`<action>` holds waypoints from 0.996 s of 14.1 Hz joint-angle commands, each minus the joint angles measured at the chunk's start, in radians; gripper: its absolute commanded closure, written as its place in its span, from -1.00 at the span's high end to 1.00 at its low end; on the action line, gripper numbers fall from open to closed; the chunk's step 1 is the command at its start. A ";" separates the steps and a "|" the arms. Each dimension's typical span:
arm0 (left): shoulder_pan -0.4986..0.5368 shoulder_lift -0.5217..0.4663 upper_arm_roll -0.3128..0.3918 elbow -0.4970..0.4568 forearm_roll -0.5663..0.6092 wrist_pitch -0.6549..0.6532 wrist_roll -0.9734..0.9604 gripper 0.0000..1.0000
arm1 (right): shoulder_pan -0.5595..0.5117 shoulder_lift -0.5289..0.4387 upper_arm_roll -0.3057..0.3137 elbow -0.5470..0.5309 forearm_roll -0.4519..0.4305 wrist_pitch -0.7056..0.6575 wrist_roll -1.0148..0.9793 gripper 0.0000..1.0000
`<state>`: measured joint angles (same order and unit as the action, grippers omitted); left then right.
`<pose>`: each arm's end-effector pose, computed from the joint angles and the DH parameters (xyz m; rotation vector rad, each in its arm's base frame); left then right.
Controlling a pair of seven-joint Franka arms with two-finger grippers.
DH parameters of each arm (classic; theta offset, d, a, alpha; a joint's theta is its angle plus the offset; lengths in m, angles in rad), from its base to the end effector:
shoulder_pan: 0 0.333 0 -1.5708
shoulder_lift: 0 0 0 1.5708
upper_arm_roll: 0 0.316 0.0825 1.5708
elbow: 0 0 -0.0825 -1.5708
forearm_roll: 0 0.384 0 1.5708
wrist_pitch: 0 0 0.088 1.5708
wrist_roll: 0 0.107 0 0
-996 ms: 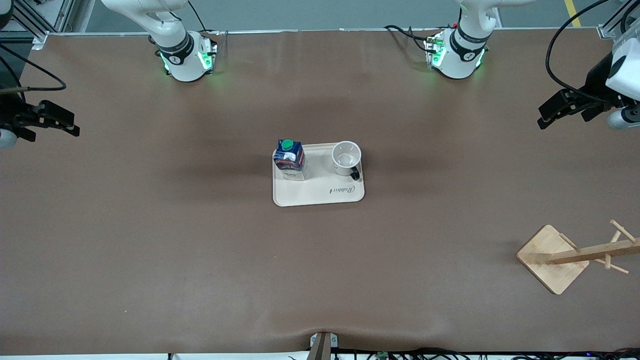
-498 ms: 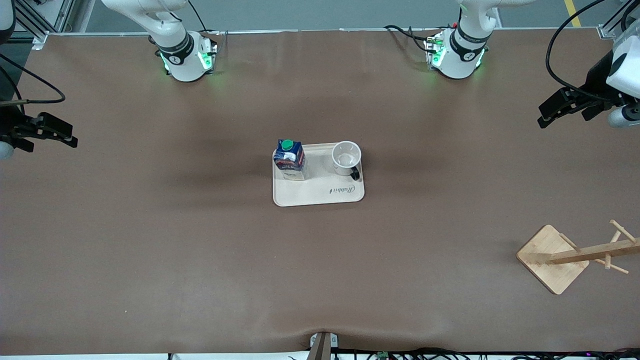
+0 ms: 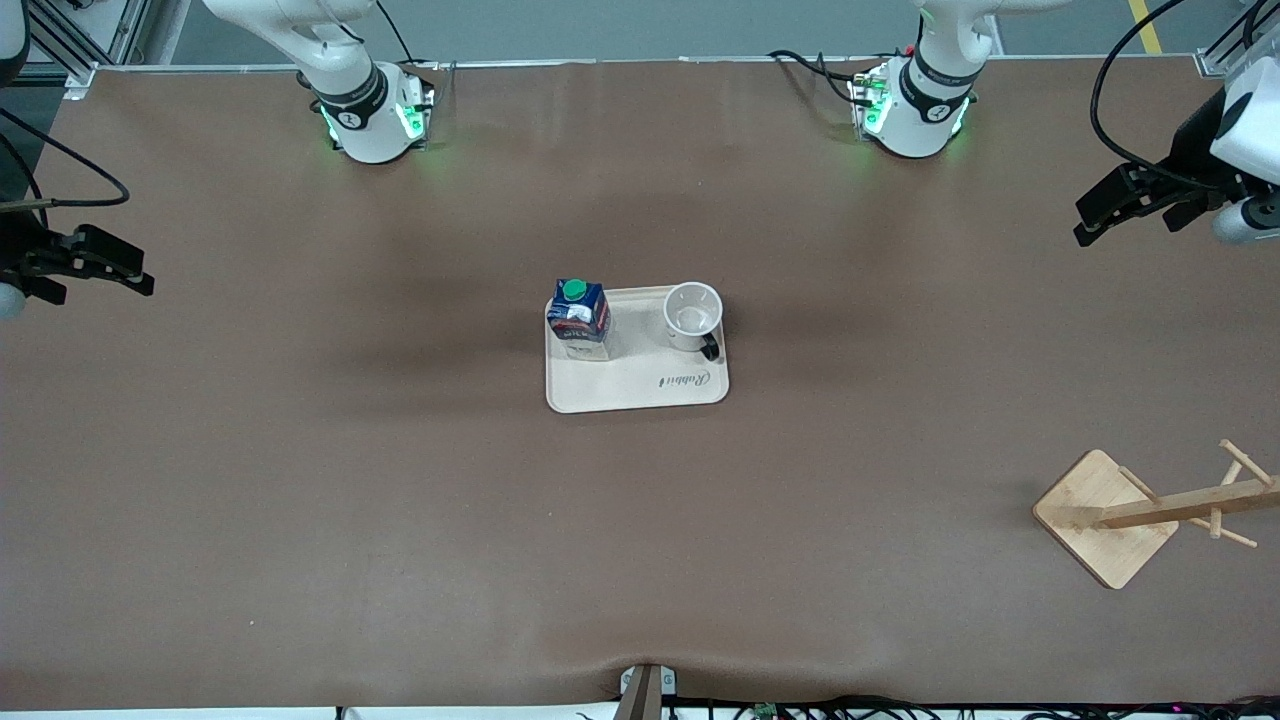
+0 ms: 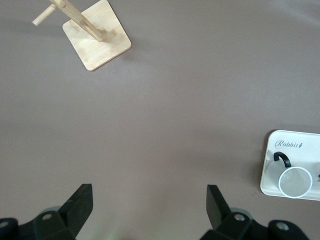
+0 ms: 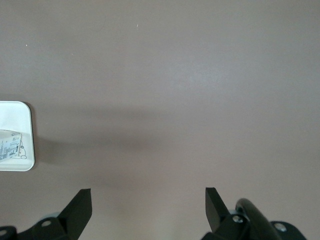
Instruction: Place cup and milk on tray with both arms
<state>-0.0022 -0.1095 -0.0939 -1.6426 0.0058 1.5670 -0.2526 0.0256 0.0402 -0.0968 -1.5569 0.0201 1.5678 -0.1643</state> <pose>0.5172 -0.0522 0.6488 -3.1214 -0.2455 -0.0559 0.5647 -0.0370 0.6084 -3.1184 -0.1449 0.0422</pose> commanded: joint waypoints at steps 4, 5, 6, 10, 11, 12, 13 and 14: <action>0.001 0.011 -0.006 0.021 -0.001 -0.015 0.019 1.00 | -0.001 0.003 0.012 0.018 0.006 -0.008 0.005 1.00; -0.001 0.016 -0.006 0.023 -0.001 -0.015 0.019 1.00 | -0.001 0.003 0.011 0.020 0.006 -0.009 0.005 1.00; -0.002 0.017 -0.006 0.024 -0.001 -0.015 0.019 1.00 | -0.001 0.004 0.011 0.018 0.006 -0.006 0.005 1.00; 0.001 0.030 -0.006 0.035 0.000 -0.015 0.042 1.00 | 0.000 0.003 0.012 0.020 0.003 -0.005 0.003 1.00; 0.001 0.042 -0.006 0.049 0.000 -0.015 0.050 1.00 | 0.003 0.003 0.014 0.020 0.001 -0.005 0.003 1.00; 0.001 0.057 -0.006 0.066 0.000 -0.015 0.065 1.00 | 0.016 0.003 0.012 0.020 -0.003 -0.005 0.003 1.00; 0.001 0.077 -0.006 0.085 0.002 -0.015 0.085 1.00 | 0.016 0.003 0.012 0.021 -0.003 -0.005 0.003 1.00; -0.002 0.089 -0.006 0.095 0.003 -0.015 0.101 1.00 | 0.017 0.001 0.012 0.021 -0.003 -0.006 0.005 1.00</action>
<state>-0.0028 -0.0679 -0.0983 -1.6086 0.0058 1.5673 -0.1893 0.0353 0.0402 -0.0849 -1.5535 0.0202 1.5681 -0.1643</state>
